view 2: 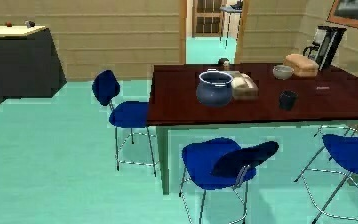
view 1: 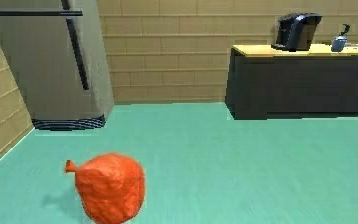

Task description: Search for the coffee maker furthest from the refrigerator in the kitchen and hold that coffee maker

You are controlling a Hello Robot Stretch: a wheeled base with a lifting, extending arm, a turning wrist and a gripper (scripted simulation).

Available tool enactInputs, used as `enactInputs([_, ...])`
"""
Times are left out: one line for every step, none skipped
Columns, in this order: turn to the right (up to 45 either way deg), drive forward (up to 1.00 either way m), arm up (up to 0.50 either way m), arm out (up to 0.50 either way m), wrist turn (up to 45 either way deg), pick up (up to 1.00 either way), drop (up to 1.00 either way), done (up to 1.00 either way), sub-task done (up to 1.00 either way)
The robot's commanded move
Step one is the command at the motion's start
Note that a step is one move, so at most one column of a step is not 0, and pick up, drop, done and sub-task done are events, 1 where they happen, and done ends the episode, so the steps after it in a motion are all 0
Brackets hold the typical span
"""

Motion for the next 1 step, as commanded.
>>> enactInputs([36.0,0.00,0.00,0.00,0.0,0.00,0.00,0.00,0.00])
